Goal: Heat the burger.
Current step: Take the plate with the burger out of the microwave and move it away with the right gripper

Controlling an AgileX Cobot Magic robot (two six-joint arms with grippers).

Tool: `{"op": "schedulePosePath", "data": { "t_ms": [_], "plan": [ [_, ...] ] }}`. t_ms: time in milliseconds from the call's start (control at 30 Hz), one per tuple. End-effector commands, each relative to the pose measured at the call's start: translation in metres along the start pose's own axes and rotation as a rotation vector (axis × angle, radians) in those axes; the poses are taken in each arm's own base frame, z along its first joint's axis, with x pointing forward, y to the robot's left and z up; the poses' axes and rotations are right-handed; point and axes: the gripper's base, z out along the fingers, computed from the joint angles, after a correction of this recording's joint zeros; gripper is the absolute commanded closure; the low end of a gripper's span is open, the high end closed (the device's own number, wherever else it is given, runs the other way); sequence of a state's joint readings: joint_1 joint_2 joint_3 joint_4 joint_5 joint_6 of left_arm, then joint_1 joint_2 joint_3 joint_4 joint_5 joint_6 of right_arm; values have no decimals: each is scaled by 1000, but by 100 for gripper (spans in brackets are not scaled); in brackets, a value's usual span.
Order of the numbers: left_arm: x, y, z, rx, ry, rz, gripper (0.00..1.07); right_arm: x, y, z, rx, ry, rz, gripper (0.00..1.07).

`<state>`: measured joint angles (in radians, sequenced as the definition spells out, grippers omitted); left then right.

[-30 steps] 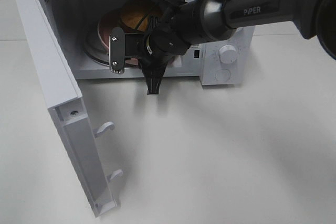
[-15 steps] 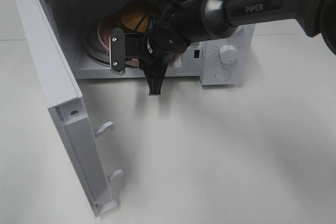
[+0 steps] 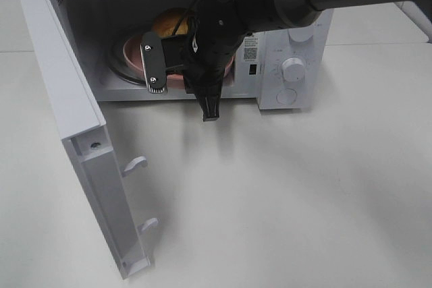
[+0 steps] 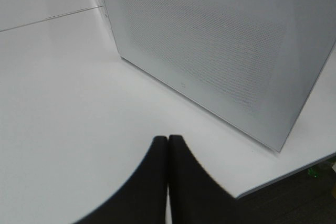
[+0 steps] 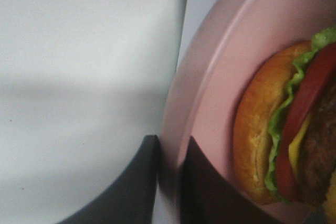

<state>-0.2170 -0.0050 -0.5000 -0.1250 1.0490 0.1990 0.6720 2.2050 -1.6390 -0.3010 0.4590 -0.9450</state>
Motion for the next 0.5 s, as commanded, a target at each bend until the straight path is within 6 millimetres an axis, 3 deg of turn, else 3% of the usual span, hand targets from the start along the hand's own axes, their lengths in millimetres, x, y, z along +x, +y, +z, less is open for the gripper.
{"op": "schedulePosePath", "data": {
  "t_ms": [33, 500],
  "plan": [
    [1, 0, -2, -5, -30, -7, 106, 4, -10, -26, 22, -12, -33, 107],
    [1, 0, -2, -5, -30, -7, 106, 4, 19, -63, 13, -36, -211, 107]
  ]
}}
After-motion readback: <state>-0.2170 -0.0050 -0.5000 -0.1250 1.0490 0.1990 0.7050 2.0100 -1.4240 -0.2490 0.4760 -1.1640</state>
